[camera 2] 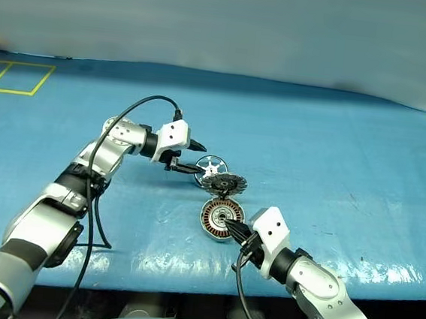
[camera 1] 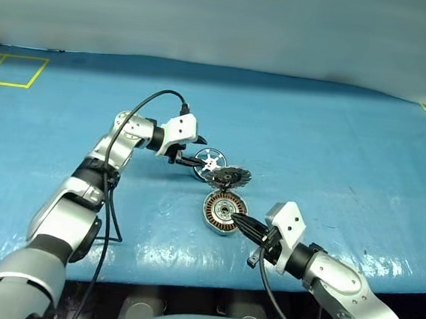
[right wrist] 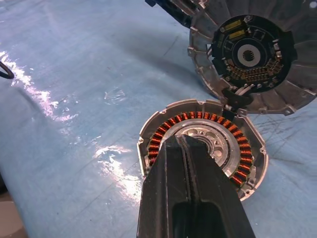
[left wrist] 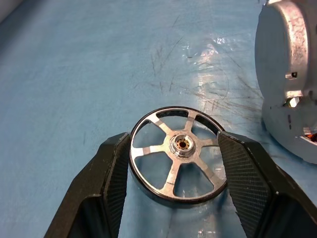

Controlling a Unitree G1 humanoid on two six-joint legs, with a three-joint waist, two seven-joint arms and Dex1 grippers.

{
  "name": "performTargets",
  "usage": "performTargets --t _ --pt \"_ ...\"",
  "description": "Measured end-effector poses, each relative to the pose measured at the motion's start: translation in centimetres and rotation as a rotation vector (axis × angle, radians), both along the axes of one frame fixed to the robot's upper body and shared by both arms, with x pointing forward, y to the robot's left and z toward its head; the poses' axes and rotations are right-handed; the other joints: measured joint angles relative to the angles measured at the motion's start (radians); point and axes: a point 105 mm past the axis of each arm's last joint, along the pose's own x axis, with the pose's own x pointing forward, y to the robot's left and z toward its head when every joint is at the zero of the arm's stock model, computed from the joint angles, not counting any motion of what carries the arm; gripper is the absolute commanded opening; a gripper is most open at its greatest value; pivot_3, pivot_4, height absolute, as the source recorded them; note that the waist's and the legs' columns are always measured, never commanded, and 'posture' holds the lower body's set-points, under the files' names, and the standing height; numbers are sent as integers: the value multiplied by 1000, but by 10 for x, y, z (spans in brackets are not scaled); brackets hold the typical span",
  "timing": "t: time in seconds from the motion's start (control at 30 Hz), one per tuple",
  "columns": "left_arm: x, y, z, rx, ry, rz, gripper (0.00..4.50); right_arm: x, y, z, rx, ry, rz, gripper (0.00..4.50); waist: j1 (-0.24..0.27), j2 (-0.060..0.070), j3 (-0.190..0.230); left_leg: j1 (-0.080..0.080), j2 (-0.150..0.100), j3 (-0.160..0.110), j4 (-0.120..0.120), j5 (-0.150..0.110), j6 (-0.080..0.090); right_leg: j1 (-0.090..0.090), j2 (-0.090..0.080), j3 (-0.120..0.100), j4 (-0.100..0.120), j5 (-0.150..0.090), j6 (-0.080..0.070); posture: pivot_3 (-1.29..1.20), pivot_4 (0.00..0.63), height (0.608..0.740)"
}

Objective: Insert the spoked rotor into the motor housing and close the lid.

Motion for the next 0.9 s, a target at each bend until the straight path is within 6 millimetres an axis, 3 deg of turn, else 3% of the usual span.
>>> performTargets --t 0.23,0.53,0.9 --pt "9 -4 -2 146 3 -50 2972 -3 -2 -6 -12 14 -41 17 1 -2 1 -3 0 0 2 -1 1 -1 0 0 0 0 0 0 150 740" --pt "7 -34 8 135 -29 -161 2972 -6 2 5 -10 -37 -35 17 2 -4 2 -4 0 -1 4 -1 2 -1 -1 0 0 0 0 0 150 740" --pt "8 -30 -10 272 -55 -186 2972 -5 1 -1 -8 -25 -92 17 3 -4 2 -5 0 -1 6 -2 3 -2 -1 0 0 1 0 0 150 740"
